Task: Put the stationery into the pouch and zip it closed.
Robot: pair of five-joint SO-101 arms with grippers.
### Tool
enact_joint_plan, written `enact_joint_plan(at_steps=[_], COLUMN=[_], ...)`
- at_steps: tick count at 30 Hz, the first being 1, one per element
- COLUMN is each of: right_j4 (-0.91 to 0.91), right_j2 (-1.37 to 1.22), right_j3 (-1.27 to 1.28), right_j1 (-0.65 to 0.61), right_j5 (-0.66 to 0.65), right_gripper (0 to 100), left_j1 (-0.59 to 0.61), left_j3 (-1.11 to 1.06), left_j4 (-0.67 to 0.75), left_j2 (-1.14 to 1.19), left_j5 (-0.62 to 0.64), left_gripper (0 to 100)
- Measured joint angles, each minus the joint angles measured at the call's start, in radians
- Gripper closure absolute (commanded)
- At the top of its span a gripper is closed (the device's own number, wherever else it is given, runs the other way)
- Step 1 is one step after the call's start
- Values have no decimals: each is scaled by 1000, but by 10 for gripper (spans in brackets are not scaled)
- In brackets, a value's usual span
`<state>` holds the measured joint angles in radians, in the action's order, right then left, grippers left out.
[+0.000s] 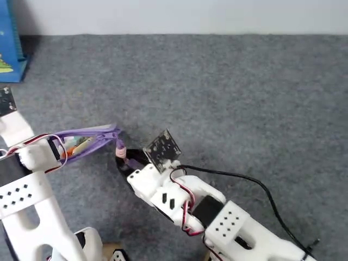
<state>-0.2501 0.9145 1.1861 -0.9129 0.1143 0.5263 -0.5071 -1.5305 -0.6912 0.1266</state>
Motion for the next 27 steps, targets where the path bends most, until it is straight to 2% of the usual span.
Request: enact_joint_plan(at_steps=[5, 11, 20, 27], right_j4=[0, -68, -201, -232], right_j2=[118, 310, 660, 744], right_j3=[98, 210, 299, 338], right_j1=[0, 0, 5, 6], right_j5=[-17, -61, -68, -69], right_gripper=[991, 991, 991, 991], left_j1=[-35, -190, -463, -629], left_j3=[0, 0, -2, 32], left_j4=[25, 100, 253, 295], left_j2=[0, 12, 12, 12], left_j5=[0, 0, 0, 0], left_gripper=[988, 975, 718, 694])
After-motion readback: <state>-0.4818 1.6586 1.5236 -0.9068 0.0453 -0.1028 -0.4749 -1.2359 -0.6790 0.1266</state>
